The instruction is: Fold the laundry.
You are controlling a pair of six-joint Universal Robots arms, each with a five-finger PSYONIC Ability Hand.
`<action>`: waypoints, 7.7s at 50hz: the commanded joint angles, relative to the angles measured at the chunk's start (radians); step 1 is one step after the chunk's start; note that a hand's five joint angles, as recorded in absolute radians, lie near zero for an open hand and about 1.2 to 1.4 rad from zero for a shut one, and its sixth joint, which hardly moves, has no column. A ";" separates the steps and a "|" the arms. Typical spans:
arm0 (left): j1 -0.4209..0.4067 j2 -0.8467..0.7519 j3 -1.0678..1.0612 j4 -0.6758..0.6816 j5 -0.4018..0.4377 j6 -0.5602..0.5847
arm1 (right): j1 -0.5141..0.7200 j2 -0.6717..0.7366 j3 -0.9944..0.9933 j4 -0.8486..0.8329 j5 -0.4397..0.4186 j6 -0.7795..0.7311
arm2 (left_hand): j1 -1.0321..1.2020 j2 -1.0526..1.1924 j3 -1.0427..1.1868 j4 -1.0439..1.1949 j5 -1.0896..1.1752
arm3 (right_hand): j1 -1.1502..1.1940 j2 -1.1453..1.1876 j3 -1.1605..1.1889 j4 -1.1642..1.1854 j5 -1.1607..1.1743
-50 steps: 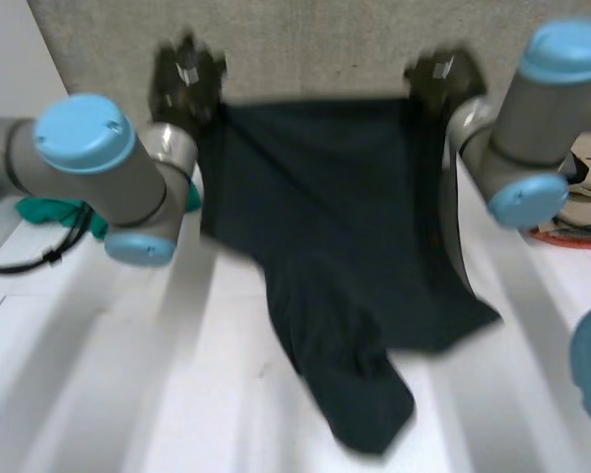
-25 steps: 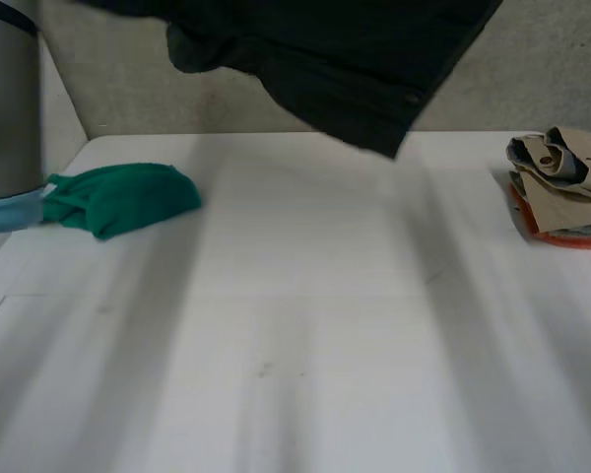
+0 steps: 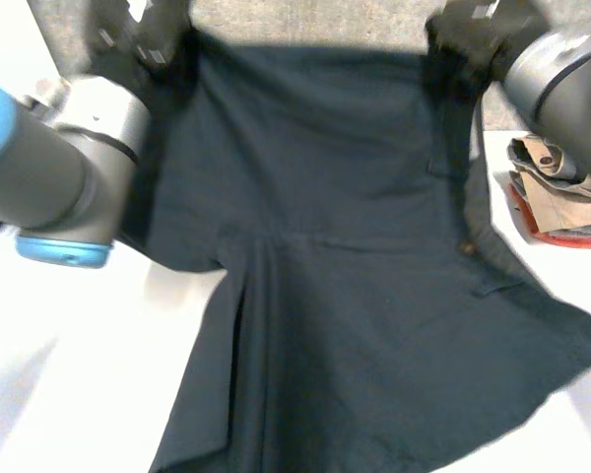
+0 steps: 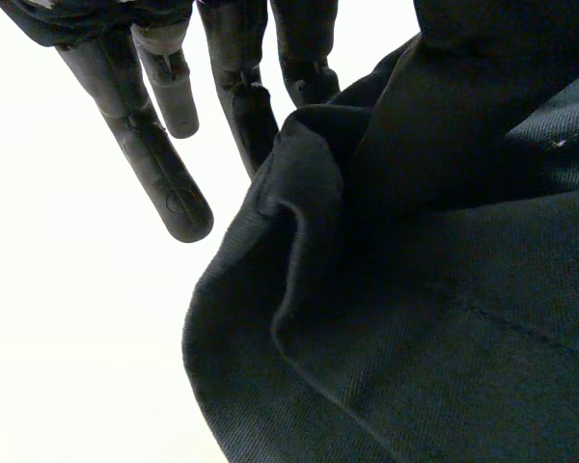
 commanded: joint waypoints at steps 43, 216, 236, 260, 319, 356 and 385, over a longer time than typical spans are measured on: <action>-0.268 0.266 -0.460 -0.393 -0.090 -0.015 | -0.242 -0.038 0.491 0.047 -0.350 -0.333 | -0.570 -0.620 0.293 -0.629 -0.599 | -0.764 -0.813 -0.836 -0.848 -0.828; -0.167 0.037 -0.275 0.000 -0.071 0.069 | -0.148 -0.096 0.615 -0.244 -0.145 -0.271 | 0.255 0.204 1.117 0.196 0.226 | 0.283 0.234 0.211 0.199 0.219; 0.005 0.017 0.161 0.206 -0.085 -0.129 | -0.032 -0.020 0.125 -0.637 0.024 0.116 | 0.255 0.204 1.117 0.196 0.226 | 0.283 0.234 0.211 0.199 0.219; 0.022 0.244 -0.635 0.037 0.035 -0.130 | 0.034 0.166 0.366 -0.039 -0.030 -0.220 | 0.255 0.204 1.117 0.196 0.226 | 0.283 0.234 0.211 0.199 0.219; 0.045 -0.085 0.134 0.180 -0.053 -0.101 | 0.049 0.167 -0.042 -0.594 0.102 -0.124 | 0.255 0.204 1.117 0.196 0.226 | 0.283 0.234 0.211 0.199 0.219; -0.059 0.573 -0.848 -0.879 0.067 0.063 | -0.055 -0.280 1.096 0.093 0.022 -0.685 | 0.255 0.204 1.117 0.196 0.226 | 0.283 0.234 0.211 0.199 0.219; -0.073 -0.352 -0.020 -0.177 0.203 0.094 | -0.054 -0.185 1.200 -0.272 0.022 -0.518 | -0.496 -0.547 0.366 -0.555 -0.525 | 0.283 0.234 0.211 0.199 0.219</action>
